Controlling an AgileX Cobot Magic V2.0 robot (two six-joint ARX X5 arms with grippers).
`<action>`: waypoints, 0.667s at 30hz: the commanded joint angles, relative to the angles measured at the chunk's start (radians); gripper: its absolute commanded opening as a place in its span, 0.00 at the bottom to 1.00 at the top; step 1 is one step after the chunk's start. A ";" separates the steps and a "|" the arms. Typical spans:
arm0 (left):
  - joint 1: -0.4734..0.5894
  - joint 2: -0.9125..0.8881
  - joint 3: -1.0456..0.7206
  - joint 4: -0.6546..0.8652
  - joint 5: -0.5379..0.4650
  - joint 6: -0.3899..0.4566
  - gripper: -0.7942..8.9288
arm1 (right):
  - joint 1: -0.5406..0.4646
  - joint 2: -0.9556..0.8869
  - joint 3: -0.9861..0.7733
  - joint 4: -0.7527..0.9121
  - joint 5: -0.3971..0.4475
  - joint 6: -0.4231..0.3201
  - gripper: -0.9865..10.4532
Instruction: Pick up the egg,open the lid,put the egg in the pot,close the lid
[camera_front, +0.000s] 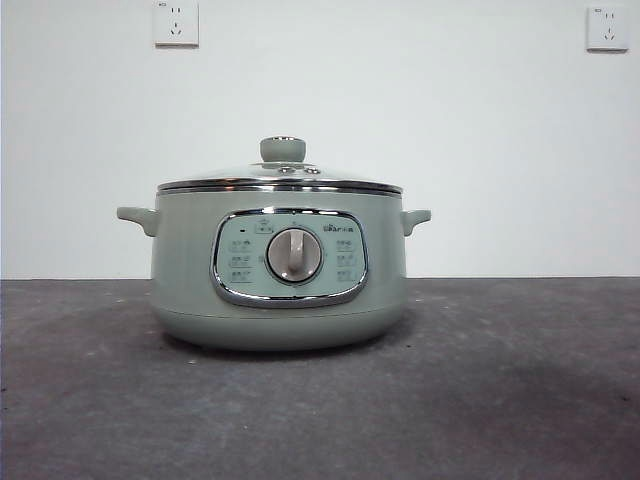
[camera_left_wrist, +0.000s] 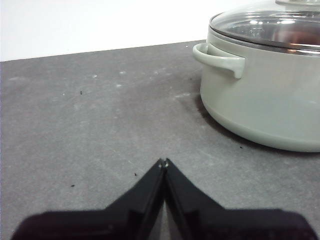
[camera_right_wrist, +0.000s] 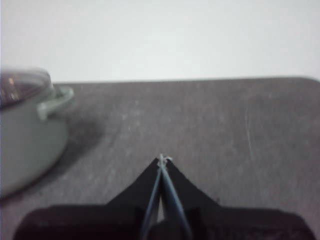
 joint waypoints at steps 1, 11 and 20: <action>0.003 0.000 -0.010 0.005 0.002 -0.010 0.08 | -0.002 -0.015 -0.049 0.021 -0.002 0.005 0.09; 0.003 0.000 -0.010 0.005 0.002 -0.010 0.08 | -0.001 -0.015 -0.050 -0.068 0.009 0.004 0.09; 0.003 0.000 -0.010 0.005 0.002 -0.010 0.08 | -0.001 -0.014 -0.050 -0.068 0.009 0.004 0.09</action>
